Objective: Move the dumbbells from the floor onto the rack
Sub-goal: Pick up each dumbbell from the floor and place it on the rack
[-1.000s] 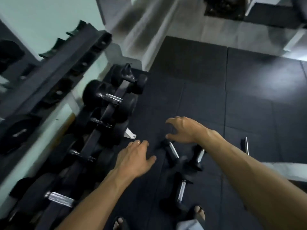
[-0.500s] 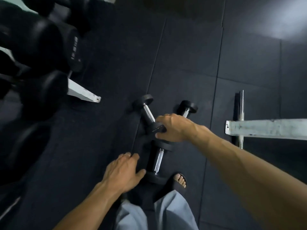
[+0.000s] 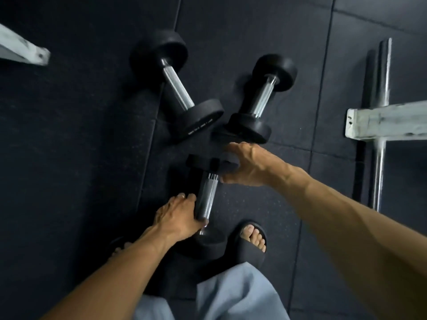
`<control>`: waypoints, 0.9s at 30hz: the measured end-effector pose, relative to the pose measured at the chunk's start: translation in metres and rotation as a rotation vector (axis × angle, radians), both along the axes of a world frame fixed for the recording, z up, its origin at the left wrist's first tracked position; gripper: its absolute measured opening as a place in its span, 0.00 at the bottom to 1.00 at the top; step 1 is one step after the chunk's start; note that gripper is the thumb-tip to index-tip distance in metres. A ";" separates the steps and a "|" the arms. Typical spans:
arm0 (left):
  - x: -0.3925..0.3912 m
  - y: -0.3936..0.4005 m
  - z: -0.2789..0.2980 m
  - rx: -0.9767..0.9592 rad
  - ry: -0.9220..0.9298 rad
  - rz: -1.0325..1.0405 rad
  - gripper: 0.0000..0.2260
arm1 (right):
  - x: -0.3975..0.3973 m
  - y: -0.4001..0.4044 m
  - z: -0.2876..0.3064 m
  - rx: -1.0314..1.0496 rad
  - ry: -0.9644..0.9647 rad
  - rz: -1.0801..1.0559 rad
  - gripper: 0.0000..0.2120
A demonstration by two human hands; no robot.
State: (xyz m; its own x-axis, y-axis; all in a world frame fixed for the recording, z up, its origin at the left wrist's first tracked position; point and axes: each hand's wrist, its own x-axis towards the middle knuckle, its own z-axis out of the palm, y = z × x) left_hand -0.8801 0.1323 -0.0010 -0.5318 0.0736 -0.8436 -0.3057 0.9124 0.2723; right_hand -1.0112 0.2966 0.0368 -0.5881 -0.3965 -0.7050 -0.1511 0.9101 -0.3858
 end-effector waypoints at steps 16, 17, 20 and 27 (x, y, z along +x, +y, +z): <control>0.030 0.008 -0.092 0.299 -0.124 0.435 0.31 | 0.036 -0.005 -0.078 -0.164 0.202 -0.175 0.22; 0.030 0.008 -0.092 0.298 -0.126 0.433 0.30 | 0.035 -0.005 -0.076 -0.169 0.193 -0.179 0.22; 0.028 0.005 -0.089 0.319 -0.133 0.426 0.26 | 0.030 -0.006 -0.069 -0.190 0.159 -0.237 0.19; 0.020 -0.018 -0.017 0.333 -0.106 0.449 0.24 | 0.013 -0.027 -0.003 -0.253 0.120 -0.243 0.18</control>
